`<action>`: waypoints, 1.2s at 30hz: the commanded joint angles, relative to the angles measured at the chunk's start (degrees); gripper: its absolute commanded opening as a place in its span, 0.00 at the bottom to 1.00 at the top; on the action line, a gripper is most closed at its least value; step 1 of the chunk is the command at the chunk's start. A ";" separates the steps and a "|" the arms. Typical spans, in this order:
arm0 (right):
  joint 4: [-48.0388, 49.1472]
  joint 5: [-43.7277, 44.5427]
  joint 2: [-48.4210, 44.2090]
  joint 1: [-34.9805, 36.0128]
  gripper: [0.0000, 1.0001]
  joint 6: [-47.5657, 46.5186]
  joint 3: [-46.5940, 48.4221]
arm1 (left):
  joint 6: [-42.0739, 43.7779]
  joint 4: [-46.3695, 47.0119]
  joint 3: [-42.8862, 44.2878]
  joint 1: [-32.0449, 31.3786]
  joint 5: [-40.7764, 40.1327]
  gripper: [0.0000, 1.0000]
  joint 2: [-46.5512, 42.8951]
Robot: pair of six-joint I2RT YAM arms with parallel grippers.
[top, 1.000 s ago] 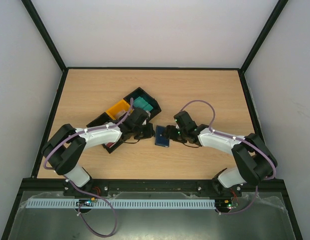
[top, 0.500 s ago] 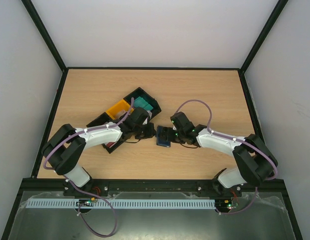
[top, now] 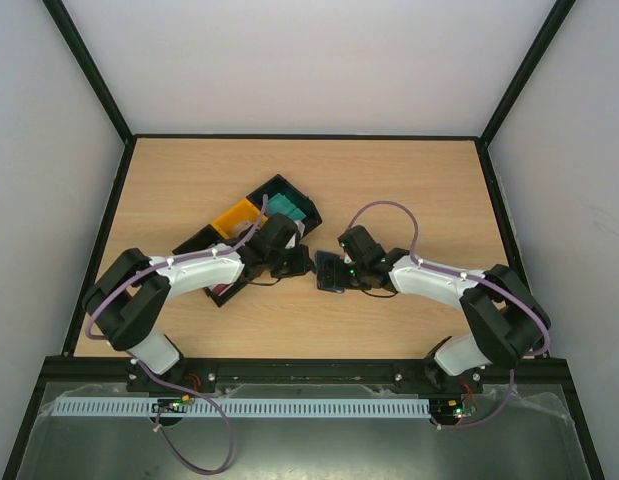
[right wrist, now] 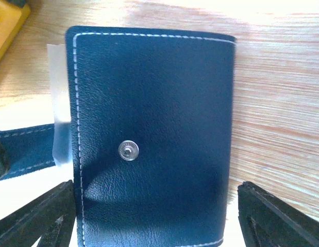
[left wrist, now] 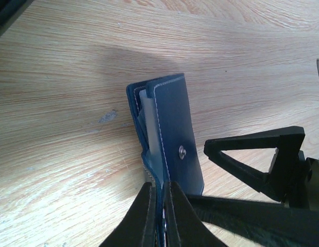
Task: Put the credit cards into the card holder
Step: Open the card holder at the center of the board.
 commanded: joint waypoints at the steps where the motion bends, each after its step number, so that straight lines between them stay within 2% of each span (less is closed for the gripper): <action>1: -5.47 7.72 0.53 0.41 0.79 -0.74 2.38 | 0.34 0.07 0.57 -0.38 0.09 0.02 -2.67; 7: -12.06 20.77 -0.12 0.46 0.67 1.88 3.69 | 0.48 -1.25 0.26 -0.38 -1.60 0.02 -2.81; 13: -15.16 30.35 -1.83 0.41 0.64 3.60 3.90 | 0.81 -1.78 0.37 -0.38 -2.08 0.02 -2.15; 17: -15.03 32.71 0.37 0.42 0.64 2.05 5.41 | 1.07 -2.60 0.43 -0.38 -2.47 0.02 -2.36; 21: -13.01 29.03 2.53 0.47 0.65 -0.81 8.10 | 1.53 -3.63 0.19 -0.33 -2.86 0.02 -2.46; 26: -10.68 17.52 0.65 0.46 0.72 -6.31 9.44 | 1.60 -3.72 0.20 -0.38 -2.84 0.02 -1.98; 31: -7.16 1.71 -1.37 0.46 0.82 -12.38 7.02 | 1.90 -3.92 0.61 -0.38 -3.03 0.02 -1.85; 36: -8.20 2.56 1.96 0.45 0.83 -14.50 6.95 | 2.09 -4.43 0.61 -0.38 -3.27 0.02 -2.11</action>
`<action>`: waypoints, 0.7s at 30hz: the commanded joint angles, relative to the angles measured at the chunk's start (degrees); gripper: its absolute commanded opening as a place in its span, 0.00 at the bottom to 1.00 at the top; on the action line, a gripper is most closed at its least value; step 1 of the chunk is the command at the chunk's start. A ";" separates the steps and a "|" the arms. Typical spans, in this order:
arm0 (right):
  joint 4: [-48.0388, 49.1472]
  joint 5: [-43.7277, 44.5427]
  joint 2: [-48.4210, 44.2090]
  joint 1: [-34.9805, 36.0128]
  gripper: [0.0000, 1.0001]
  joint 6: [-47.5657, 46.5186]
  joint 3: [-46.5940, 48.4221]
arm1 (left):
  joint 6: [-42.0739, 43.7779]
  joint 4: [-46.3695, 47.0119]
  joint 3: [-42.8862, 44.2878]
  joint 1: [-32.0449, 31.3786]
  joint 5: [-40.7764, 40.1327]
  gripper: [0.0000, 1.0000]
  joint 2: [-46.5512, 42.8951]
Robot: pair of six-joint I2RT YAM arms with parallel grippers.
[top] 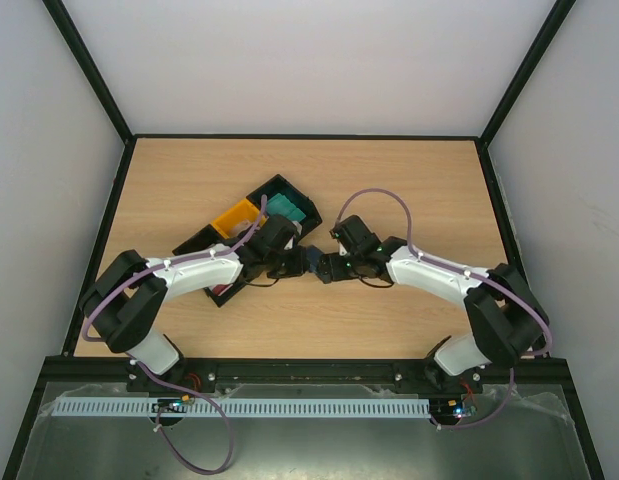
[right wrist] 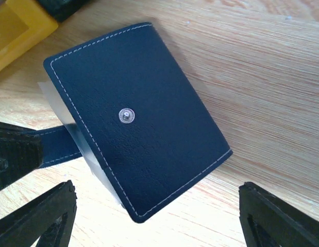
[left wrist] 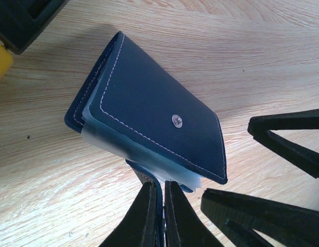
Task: Put the credit cards into the card holder
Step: Open the card holder at the center of the board.
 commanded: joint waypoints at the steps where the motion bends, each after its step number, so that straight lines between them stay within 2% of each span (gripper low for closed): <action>1: 0.25 -3.44 2.52 0.02 0.82 -4.06 -0.51 | 0.82 -1.67 0.63 -0.20 -0.58 0.02 -1.04; 13: -0.03 12.66 5.16 0.02 0.75 2.21 2.87 | 1.21 -2.30 -0.61 -0.20 -0.37 0.02 -1.92; 21: 1.50 13.17 7.00 0.00 0.74 6.95 4.04 | 1.01 -2.92 -1.25 -0.20 -0.60 0.02 -1.86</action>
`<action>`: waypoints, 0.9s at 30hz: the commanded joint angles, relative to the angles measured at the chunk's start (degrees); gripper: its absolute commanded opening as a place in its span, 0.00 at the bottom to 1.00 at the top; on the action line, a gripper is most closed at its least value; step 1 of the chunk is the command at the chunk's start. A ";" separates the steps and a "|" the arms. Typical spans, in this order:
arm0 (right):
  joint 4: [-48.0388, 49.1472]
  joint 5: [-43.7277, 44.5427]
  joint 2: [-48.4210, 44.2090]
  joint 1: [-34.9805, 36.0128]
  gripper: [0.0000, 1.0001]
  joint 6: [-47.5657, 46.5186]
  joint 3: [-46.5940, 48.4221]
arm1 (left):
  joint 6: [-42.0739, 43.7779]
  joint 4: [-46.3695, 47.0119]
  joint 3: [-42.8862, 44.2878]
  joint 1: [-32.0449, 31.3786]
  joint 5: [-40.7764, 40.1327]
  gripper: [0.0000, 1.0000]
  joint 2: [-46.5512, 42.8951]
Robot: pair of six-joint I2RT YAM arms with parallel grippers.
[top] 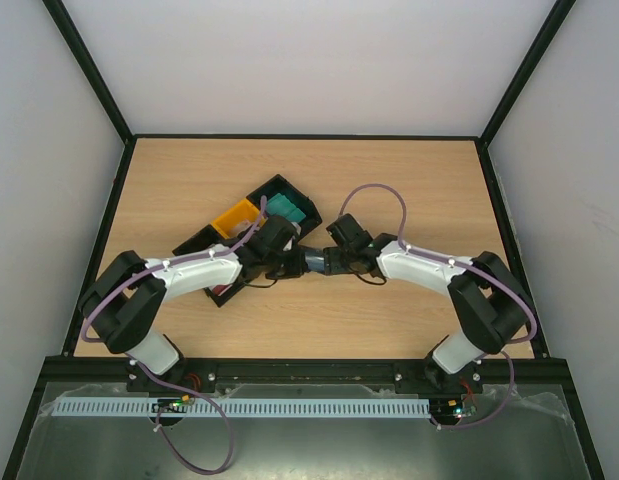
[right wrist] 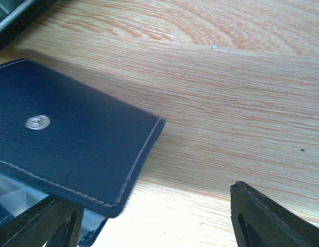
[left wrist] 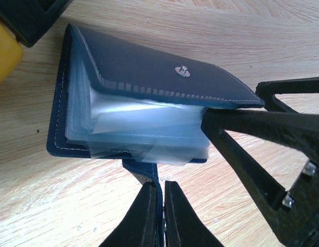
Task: Put the credit cards into the card holder
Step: Open the card holder at the center of the board.
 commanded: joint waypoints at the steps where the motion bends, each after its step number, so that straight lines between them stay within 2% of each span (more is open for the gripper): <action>1: 0.94 3.29 1.77 -0.01 0.75 3.18 2.20 | 0.47 -1.76 -1.14 -0.20 -0.15 0.02 -1.53; 16: 1.86 4.19 9.27 0.03 0.81 2.88 9.13 | 0.39 -2.19 -4.25 -0.20 -0.34 0.02 -2.40; 19: 2.46 4.58 11.52 0.03 0.77 0.47 9.69 | 0.38 -2.34 -4.95 -0.20 -0.79 0.02 -2.73; 24: 4.58 3.77 12.27 -0.18 0.62 -3.40 9.53 | 0.77 -3.00 -6.20 -0.19 -1.65 0.02 -2.87; 27: 4.76 4.50 12.54 -0.58 0.62 -3.79 9.46 | 1.20 -3.86 -6.90 -0.20 -2.52 0.02 -2.96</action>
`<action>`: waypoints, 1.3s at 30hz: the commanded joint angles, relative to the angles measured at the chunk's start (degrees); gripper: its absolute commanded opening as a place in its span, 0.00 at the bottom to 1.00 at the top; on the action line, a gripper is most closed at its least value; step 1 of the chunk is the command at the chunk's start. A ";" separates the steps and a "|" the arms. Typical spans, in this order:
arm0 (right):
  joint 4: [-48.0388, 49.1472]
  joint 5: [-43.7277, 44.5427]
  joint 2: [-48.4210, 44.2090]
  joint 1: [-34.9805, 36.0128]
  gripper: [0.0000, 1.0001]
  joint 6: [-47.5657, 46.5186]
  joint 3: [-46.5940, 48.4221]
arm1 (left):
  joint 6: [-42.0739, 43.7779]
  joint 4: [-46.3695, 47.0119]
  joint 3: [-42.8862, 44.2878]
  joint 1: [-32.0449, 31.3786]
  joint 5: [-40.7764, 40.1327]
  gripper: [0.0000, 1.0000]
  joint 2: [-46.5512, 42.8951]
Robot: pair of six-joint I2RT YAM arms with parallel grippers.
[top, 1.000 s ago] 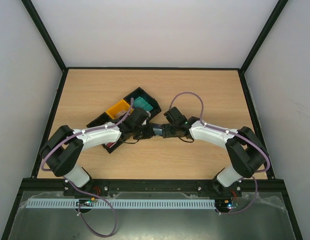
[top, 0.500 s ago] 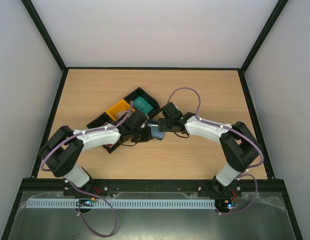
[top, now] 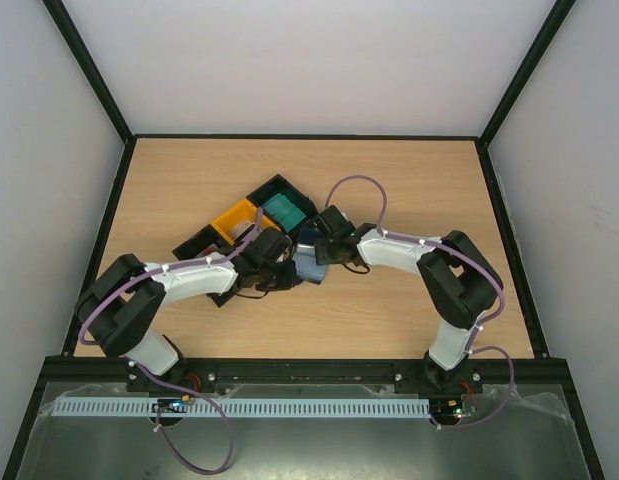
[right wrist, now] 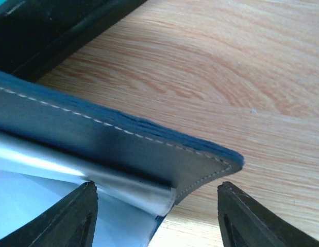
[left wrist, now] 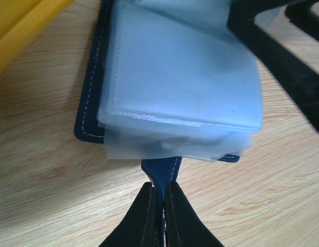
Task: Put the credit cards into the card holder
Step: Open the card holder at the center of the board.
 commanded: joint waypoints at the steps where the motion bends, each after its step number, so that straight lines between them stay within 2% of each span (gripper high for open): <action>1: 1.66 3.07 0.83 -0.60 0.63 -2.09 1.16 | 1.16 -3.19 -1.42 -0.20 -1.67 0.02 -1.57; 6: 0.43 6.66 1.90 -0.68 0.77 -1.29 1.56 | 1.62 -3.84 -2.88 -0.20 -2.07 0.02 -2.15; 8: 0.46 6.56 1.80 -0.63 0.79 -2.26 1.77 | 1.73 -4.12 -3.23 -0.20 -2.15 0.02 -2.21; 10: 0.92 3.43 1.57 -0.69 0.79 -4.66 1.76 | 1.83 -4.32 -3.40 -0.20 -2.24 0.02 -2.32; 13: -0.92 -8.08 2.25 -0.67 0.78 -12.52 3.19 | 1.83 -4.79 -3.42 -0.12 -2.98 0.02 -2.40; 15: -1.58 -9.81 2.05 -0.63 0.77 -13.87 3.67 | 1.83 -5.30 -3.31 -0.05 -3.64 0.02 -2.46; 21: -2.43 -7.11 2.17 -0.77 0.78 -15.00 5.78 | 1.86 -7.19 -3.35 0.14 -5.99 0.02 -2.76; 26: -6.10 1.16 4.61 -0.77 0.81 -16.06 9.28 | 2.52 -8.51 -3.37 0.40 -7.34 0.02 -2.91; 28: -7.02 1.00 5.09 -0.80 0.81 -17.24 10.09 | 2.62 -8.64 -3.51 0.50 -7.53 0.02 -3.14; 32: -8.02 -6.37 5.02 -0.84 0.71 -19.48 10.38 | 2.87 -8.64 -3.60 0.77 -7.67 0.02 -3.17; 35: -8.16 -12.34 4.59 -0.85 0.55 -18.99 9.43 | 2.93 -8.64 -3.48 0.86 -7.69 0.02 -3.34; 39: -6.68 -12.43 3.01 -0.85 0.30 -15.64 6.10 | 2.49 -8.87 -3.25 0.85 -9.22 0.03 -4.33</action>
